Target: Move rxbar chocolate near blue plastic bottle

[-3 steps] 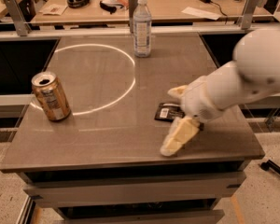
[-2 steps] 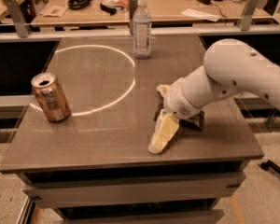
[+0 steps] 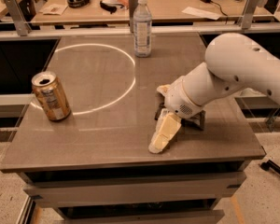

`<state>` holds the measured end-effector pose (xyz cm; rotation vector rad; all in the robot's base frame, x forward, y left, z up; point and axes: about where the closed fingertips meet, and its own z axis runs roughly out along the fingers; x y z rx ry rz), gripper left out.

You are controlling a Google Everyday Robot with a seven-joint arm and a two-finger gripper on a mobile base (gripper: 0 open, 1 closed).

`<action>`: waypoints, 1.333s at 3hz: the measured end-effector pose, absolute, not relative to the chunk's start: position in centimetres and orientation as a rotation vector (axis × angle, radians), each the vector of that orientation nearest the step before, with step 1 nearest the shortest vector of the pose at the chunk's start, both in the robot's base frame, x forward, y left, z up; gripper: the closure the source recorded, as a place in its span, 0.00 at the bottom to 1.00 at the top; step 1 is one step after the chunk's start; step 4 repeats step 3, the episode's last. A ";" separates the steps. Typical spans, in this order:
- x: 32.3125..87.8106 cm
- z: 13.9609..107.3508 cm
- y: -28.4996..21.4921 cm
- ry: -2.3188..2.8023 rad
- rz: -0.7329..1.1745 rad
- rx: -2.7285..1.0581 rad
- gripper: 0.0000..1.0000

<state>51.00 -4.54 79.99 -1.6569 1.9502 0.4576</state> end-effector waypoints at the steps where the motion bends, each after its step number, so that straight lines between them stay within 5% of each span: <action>1: 51.0 80.0 -4.5 1.950 0.458 -1.657 0.00; 4: 51.7 80.0 -3.9 1.950 0.454 -1.653 0.00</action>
Offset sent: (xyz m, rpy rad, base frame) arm 0.5620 0.3791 -0.3167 0.0291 -0.1762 -0.1786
